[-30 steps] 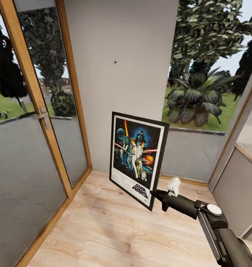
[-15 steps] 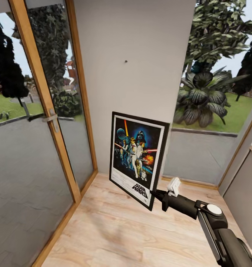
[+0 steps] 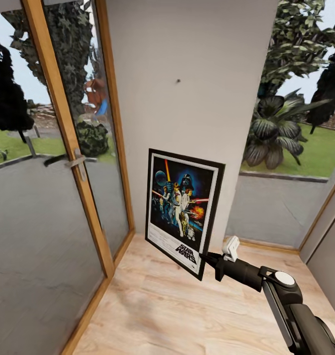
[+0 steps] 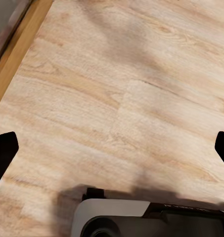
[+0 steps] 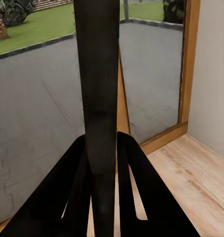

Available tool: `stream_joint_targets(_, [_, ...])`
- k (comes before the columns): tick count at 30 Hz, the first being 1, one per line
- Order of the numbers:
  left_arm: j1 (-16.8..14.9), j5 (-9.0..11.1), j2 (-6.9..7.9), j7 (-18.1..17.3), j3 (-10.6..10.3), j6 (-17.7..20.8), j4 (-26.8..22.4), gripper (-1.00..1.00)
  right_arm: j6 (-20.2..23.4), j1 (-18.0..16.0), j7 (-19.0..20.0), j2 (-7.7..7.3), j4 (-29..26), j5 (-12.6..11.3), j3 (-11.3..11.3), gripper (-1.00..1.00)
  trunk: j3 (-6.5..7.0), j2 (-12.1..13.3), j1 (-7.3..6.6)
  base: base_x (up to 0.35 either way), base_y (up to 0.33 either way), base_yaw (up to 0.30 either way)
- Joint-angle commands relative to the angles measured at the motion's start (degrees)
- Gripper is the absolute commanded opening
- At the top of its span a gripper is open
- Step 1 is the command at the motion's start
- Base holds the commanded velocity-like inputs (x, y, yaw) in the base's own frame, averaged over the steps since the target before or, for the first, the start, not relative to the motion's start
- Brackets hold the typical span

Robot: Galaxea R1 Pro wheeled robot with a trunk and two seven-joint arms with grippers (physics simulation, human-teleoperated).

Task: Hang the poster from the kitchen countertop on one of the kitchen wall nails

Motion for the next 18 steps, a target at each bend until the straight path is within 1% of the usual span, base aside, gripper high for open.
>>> stream_joint_targets(1, [-0.01, 0.01, -0.02, -0.38, 0.19, -0.06, -0.03, 1.00, 0.58, -0.06, 0.19, 0.01, -0.04, -0.28, -0.04, -1.00, -0.11, -0.12, 0.05, 0.156, 0.293, -0.224])
stream_joint_targets(3, [-0.01, 0.01, -0.02, -0.38, 0.20, -0.06, -0.03, 1.00, 0.59, -0.06, 0.19, 0.01, -0.04, -0.28, -0.04, -1.00, -0.11, -0.12, 0.05, 0.122, 0.227, -0.245])
stream_joint_targets(6, [-0.01, 0.01, -0.02, -0.43, 0.20, -0.11, -0.08, 1.00, 0.61, -0.06, 0.20, 0.01, -0.04, -0.27, -0.04, -1.00, -0.11, -0.12, 0.05, 0.054, 0.099, -0.276])
stream_joint_targets(16, [-0.01, 0.01, -0.02, -0.42, 0.29, -0.15, -0.11, 1.00, 0.61, -0.06, 0.20, 0.01, -0.04, -0.27, -0.05, -1.00, -0.11, -0.12, 0.05, 0.009, 0.016, -0.294])
stream_joint_targets(18, [-0.01, 0.01, -0.02, -0.45, 0.29, -0.15, -0.11, 1.00, 0.61, -0.06, 0.20, 0.01, -0.04, -0.27, -0.06, -1.00, -0.11, -0.12, 0.05, 0.000, 0.001, -0.160])
